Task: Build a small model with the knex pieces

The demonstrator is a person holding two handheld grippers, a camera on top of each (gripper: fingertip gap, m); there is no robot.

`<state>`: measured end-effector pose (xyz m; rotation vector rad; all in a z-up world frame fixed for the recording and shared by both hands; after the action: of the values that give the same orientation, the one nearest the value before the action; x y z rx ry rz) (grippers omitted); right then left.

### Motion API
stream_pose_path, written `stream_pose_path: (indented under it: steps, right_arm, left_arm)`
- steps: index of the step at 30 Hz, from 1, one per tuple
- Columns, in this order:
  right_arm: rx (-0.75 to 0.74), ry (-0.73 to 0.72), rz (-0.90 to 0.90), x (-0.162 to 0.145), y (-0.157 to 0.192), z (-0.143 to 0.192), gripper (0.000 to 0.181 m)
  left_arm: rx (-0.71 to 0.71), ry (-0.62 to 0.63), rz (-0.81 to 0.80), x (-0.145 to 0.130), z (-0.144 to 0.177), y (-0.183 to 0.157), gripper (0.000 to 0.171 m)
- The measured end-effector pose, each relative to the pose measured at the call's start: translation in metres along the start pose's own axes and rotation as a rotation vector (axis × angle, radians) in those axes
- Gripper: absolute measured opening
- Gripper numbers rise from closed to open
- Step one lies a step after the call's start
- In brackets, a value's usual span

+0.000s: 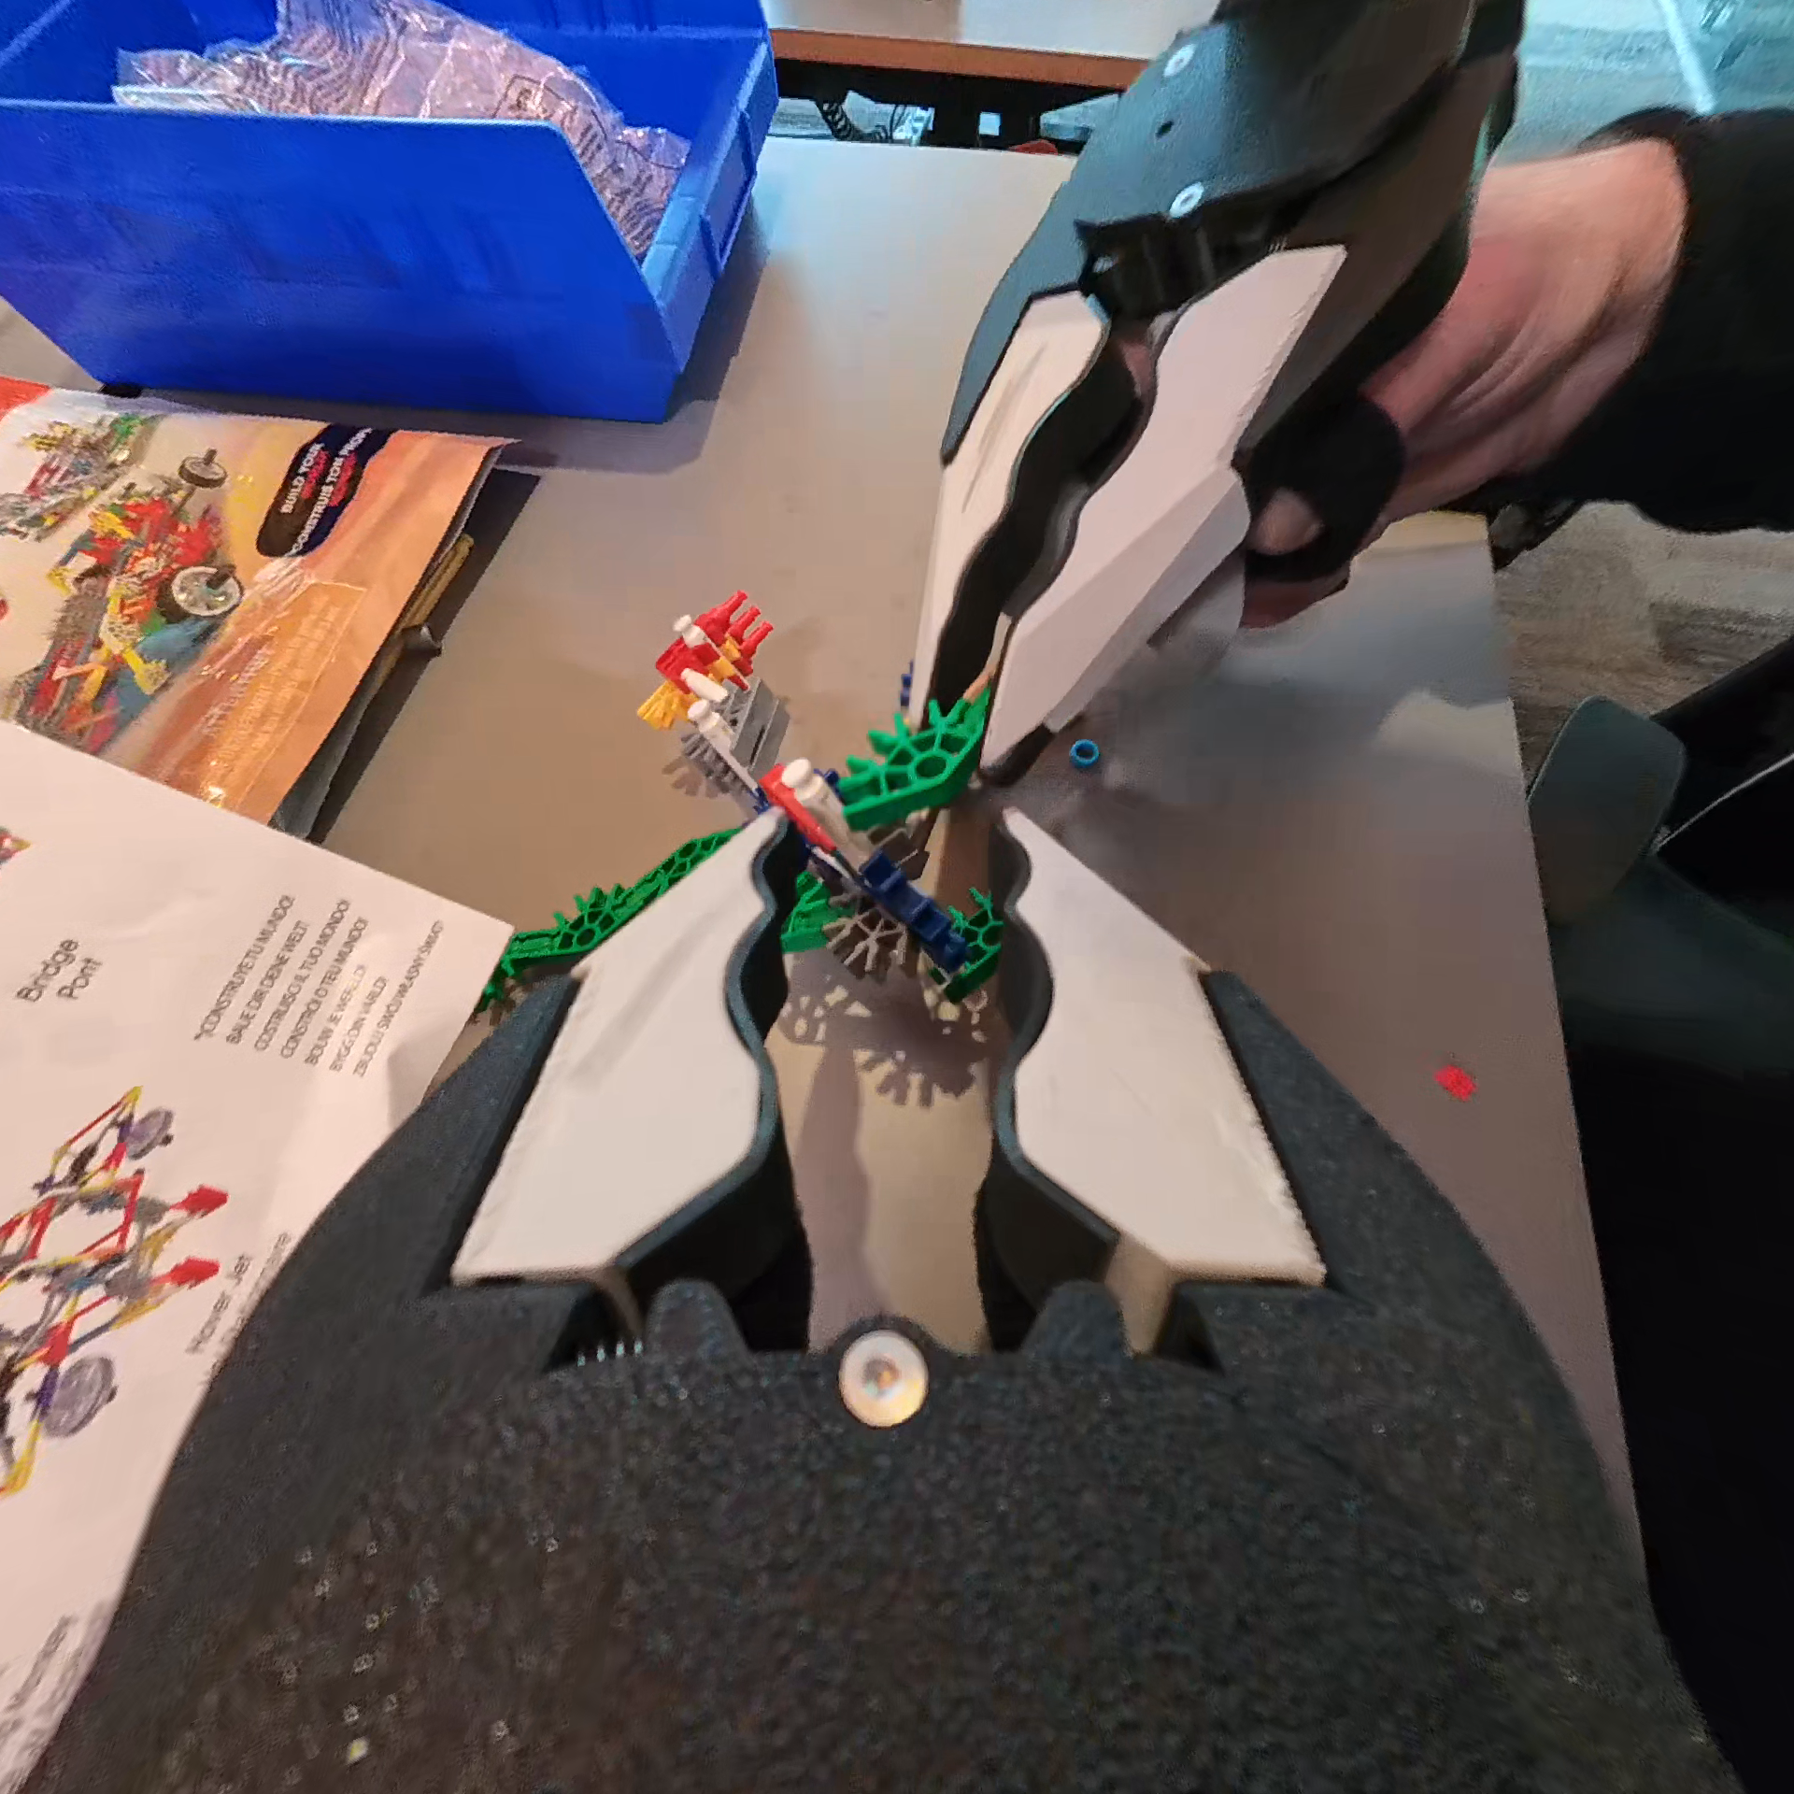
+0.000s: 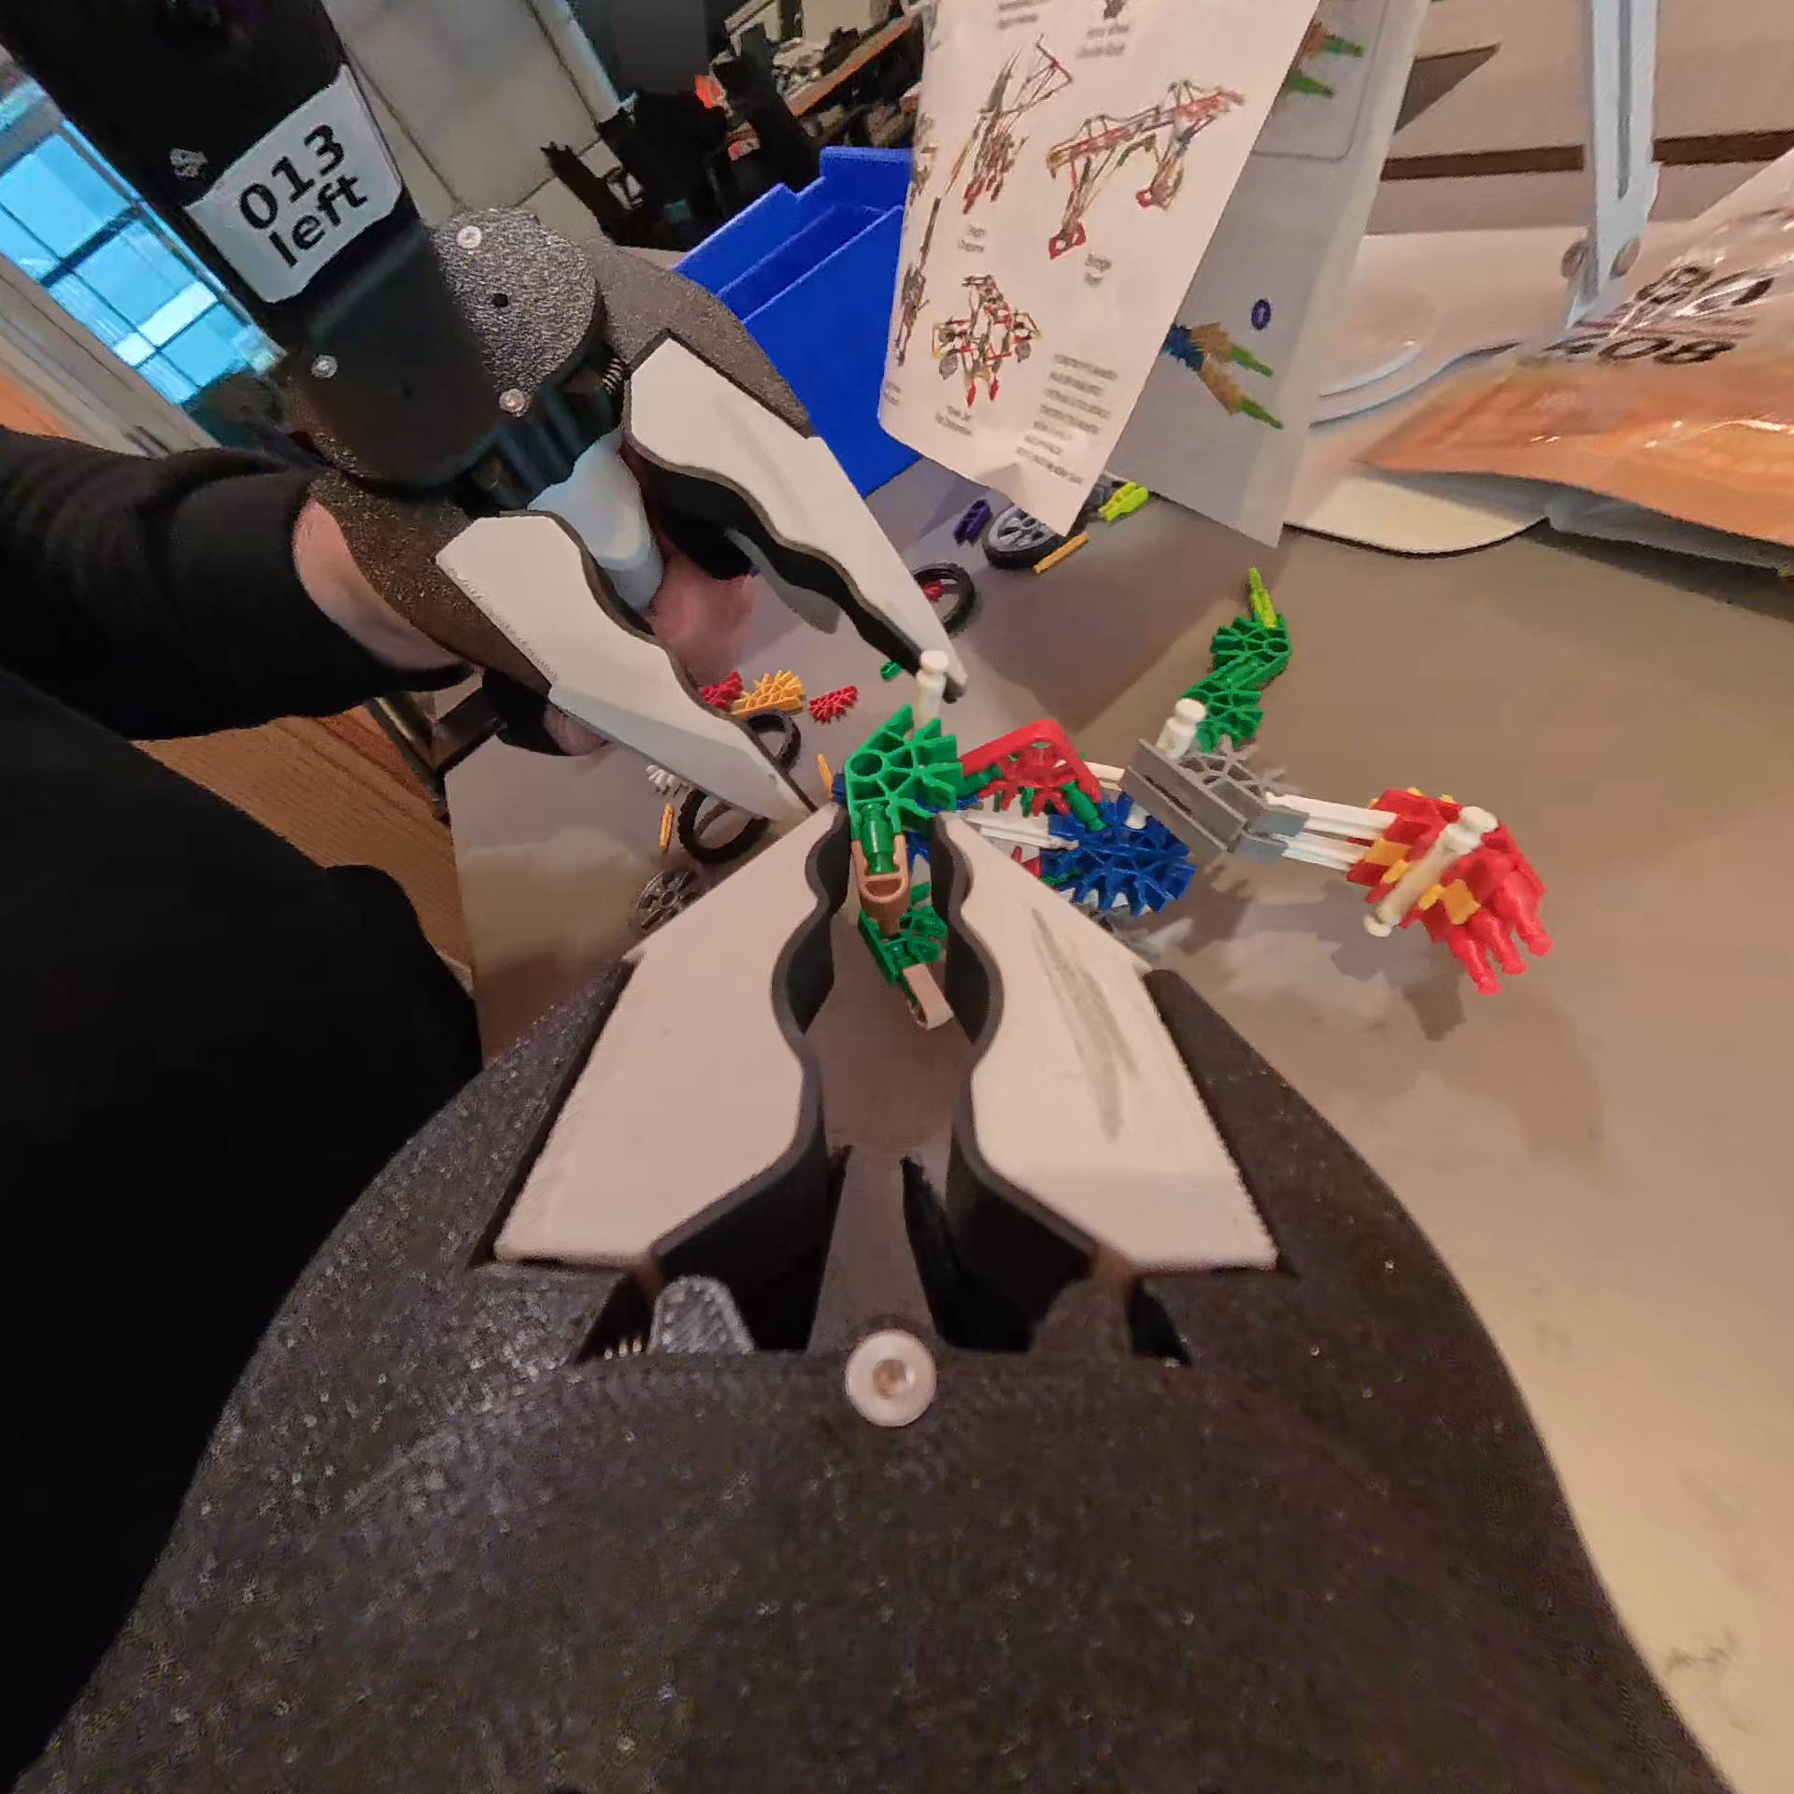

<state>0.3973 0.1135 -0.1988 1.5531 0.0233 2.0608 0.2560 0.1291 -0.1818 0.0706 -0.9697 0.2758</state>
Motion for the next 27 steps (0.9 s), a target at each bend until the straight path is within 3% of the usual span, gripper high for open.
stream_pose_path:
  steps: [10,21,27]
  right_arm:
    - [0.051,-0.019,-0.096,0.003,-0.01,-0.008,0.015]
    - [0.037,-0.077,-0.169,0.003,-0.013,-0.018,0.014]
    - [0.004,-0.069,-0.133,0.004,-0.013,-0.023,0.015]
  left_arm:
    - [0.016,-0.01,0.008,0.001,-0.001,0.009,0.025]
    - [-0.002,-0.066,0.134,-0.005,0.0,0.019,0.02]
    - [0.061,-0.029,0.068,-0.007,0.001,0.021,0.021]
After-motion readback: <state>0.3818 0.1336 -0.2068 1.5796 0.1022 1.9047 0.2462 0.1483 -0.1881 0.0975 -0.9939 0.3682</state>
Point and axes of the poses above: each gripper's, where its closed fingertips meet, z back along the fingers, x out of its top, y = z × x across the jaws, the point moved 8 cm from there along z, back along the fingers, and after that the axes turned 6 degrees about z, right-handed, at the moved point
